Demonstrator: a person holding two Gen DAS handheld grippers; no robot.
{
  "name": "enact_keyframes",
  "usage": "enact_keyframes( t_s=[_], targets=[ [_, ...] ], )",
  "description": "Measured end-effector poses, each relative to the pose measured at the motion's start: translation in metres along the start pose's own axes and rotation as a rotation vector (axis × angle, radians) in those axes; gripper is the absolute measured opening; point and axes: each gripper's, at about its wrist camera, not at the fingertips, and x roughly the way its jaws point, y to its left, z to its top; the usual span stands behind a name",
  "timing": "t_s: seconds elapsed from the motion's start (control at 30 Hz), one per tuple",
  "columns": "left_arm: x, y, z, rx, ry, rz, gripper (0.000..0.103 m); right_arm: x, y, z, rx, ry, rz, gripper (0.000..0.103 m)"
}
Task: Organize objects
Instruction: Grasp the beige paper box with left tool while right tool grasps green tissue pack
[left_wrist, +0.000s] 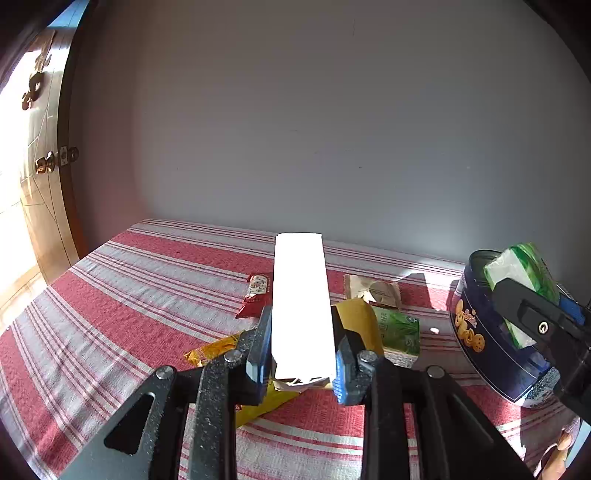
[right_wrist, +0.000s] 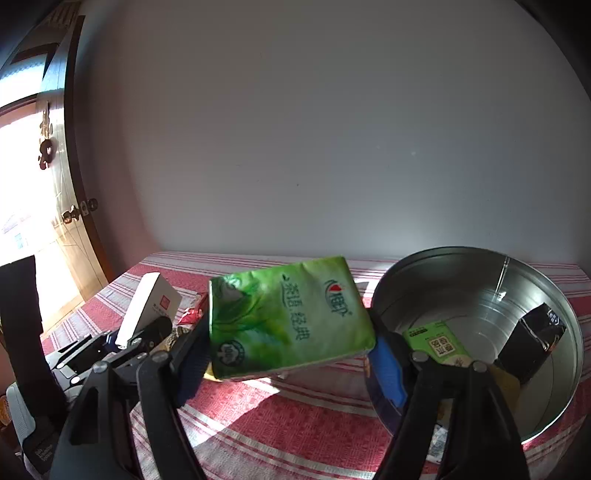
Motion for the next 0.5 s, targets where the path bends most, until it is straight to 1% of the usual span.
enact_keyframes(
  t_s=[0.17, 0.27, 0.4, 0.5],
  targets=[
    [-0.004, -0.020, 0.004, 0.011, -0.016, -0.026, 0.028, -0.007, -0.013, 0.004, -0.005, -0.022, -0.045, 0.077],
    [-0.005, -0.033, 0.006, 0.021, -0.021, -0.044, 0.028, -0.014, -0.031, 0.005, -0.005, -0.034, -0.072, 0.077],
    [-0.004, -0.052, 0.008, 0.035, -0.027, -0.065, 0.028, -0.019, -0.050, 0.008, -0.001, -0.033, -0.100, 0.077],
    [-0.004, -0.066, 0.010, 0.046, -0.031, -0.080, 0.028, -0.019, -0.055, 0.009, -0.014, -0.040, -0.132, 0.077]
  ],
)
